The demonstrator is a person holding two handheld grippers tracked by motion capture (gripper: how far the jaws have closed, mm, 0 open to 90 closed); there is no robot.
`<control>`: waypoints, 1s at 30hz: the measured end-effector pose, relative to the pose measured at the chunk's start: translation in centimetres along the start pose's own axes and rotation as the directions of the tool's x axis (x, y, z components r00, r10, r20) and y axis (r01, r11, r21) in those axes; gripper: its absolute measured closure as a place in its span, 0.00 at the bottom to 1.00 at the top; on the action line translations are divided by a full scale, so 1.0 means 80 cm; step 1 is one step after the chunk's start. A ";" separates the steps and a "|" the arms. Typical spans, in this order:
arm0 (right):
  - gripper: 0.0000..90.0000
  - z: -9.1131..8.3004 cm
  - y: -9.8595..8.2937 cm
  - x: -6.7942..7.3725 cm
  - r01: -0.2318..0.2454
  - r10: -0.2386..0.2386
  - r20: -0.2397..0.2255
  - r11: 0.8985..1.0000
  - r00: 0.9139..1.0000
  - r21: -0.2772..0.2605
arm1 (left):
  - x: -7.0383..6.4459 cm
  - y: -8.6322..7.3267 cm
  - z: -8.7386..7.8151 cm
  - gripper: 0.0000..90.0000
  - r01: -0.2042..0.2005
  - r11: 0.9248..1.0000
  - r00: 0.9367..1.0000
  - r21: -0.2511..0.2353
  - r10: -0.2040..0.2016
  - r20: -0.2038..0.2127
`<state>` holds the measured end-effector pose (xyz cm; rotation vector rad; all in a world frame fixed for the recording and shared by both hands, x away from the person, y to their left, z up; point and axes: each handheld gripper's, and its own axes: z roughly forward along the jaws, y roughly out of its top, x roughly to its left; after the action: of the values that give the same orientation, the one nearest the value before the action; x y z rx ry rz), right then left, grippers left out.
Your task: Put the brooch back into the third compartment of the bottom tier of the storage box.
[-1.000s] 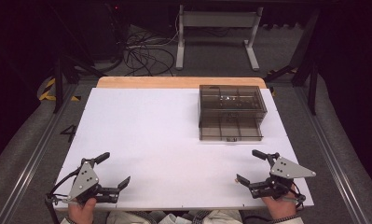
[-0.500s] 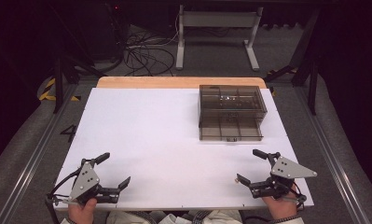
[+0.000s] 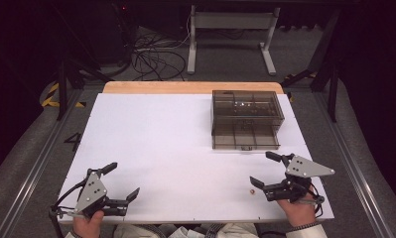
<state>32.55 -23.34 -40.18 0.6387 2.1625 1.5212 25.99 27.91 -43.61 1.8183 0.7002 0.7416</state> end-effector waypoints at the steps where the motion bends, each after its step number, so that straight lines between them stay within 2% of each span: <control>1: 0.07 0.002 0.002 -0.001 0.003 -0.003 0.000 1.000 1.000 0.000 | 0.000 0.000 0.000 0.02 0.001 1.000 1.000 0.000 -0.001 0.000; 16: 0.07 0.027 0.022 -0.012 0.011 -0.010 -0.020 0.997 1.000 0.074 | 0.001 0.000 0.001 0.02 0.003 1.000 1.000 0.003 -0.003 -0.005; 26: 0.06 0.038 0.032 -0.018 0.030 -0.026 -0.052 0.995 0.998 0.091 | 0.001 -0.001 0.001 0.02 0.003 1.000 1.000 0.008 -0.003 0.000; 30: 0.06 0.043 0.034 -0.018 0.043 -0.034 -0.071 0.992 0.997 0.119 | 0.002 -0.001 0.001 0.02 0.003 1.000 1.000 0.005 -0.002 -0.004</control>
<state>36.03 -20.79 -38.57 0.5877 2.3197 1.4208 26.10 28.00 -43.68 1.8205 0.7074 0.7428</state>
